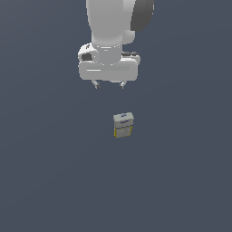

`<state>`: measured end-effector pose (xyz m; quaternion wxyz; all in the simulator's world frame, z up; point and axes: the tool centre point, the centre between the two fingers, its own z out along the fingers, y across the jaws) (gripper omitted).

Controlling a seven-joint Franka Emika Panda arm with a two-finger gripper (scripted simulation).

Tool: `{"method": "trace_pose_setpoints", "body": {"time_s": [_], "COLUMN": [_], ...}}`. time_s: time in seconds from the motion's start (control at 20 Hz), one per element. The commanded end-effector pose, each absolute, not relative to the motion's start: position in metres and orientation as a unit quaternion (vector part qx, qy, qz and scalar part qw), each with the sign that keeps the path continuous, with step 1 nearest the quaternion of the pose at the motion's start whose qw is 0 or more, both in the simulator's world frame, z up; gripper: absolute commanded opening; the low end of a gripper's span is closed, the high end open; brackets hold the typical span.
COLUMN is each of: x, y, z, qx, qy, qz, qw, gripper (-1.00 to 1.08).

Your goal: Pick up the object and move it to a goal position.

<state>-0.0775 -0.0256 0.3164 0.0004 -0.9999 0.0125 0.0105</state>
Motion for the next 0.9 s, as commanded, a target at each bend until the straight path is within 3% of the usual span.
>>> {"method": "trace_pose_setpoints", "body": {"time_s": [0.0,0.85], "x": [-0.078,-0.083], "y": [-0.026,-0.038], "z": [0.316,0.308], "qx": [-1.000,-0.999], "qy": [0.013,0.024], "qz": [0.010,0.030], "qw": [0.000,-0.013], "gripper": [1.00,1.00]}}
